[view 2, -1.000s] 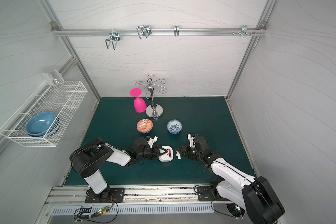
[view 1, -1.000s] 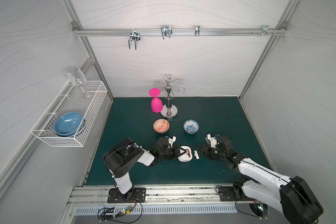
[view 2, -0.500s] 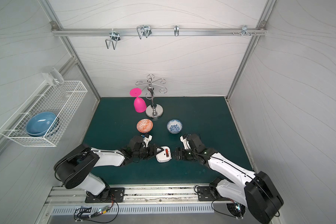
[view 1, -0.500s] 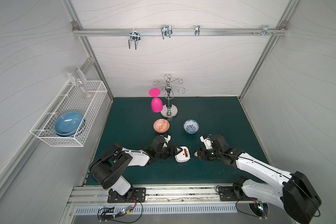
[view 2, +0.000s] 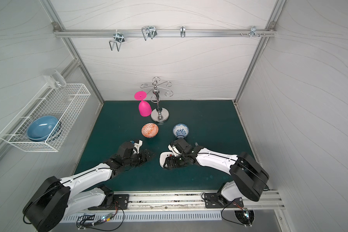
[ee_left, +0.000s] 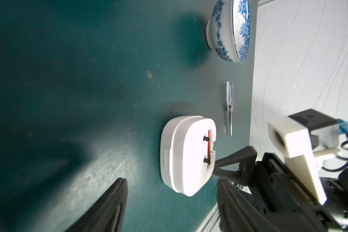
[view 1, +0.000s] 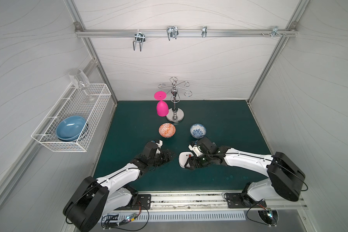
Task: Remove the battery from the alarm
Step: Adjust the alarm at the center of the board.
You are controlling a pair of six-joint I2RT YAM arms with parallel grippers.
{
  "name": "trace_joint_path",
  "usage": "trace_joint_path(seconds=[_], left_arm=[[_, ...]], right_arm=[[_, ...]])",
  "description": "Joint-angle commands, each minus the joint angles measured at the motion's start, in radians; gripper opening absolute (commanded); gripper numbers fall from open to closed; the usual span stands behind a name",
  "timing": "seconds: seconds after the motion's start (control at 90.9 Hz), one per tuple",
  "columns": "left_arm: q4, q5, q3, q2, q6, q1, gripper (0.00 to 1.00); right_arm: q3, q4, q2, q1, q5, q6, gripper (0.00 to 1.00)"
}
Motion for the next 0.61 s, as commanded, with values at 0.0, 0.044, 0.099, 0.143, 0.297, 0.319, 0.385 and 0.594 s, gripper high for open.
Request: trace_joint_path(seconds=[0.0, 0.044, 0.099, 0.143, 0.297, 0.319, 0.385, 0.594], left_arm=[[-0.084, 0.017, -0.011, -0.058, 0.015, 0.030, 0.73], [-0.101, 0.026, -0.016, -0.080, 0.013, 0.037, 0.72], [-0.135, 0.029, -0.021, -0.106, 0.012, 0.045, 0.71], [-0.158, 0.028, -0.027, -0.121, 0.009, 0.050, 0.68], [-0.224, 0.028, -0.030, -0.117, 0.046, 0.054, 0.44], [-0.223, 0.030, -0.031, -0.106, 0.052, 0.054, 0.41], [-0.186, 0.064, -0.033, -0.058, 0.062, 0.053, 0.32], [-0.060, 0.105, 0.011, 0.112, 0.065, -0.004, 0.19]], right_arm=[[0.065, 0.023, 0.060, 0.052, -0.080, -0.055, 0.81], [0.093, 0.029, 0.095, 0.069, -0.097, -0.065, 0.80], [0.129, 0.038, 0.135, 0.093, -0.108, -0.081, 0.80], [0.162, 0.041, 0.167, 0.107, -0.112, -0.096, 0.80], [0.228, -0.006, 0.186, 0.113, -0.051, -0.124, 0.79], [0.229, -0.014, 0.172, 0.110, -0.045, -0.126, 0.79], [0.229, -0.067, 0.119, 0.100, -0.020, -0.141, 0.79], [0.178, -0.347, -0.106, -0.100, 0.169, -0.144, 0.69]])
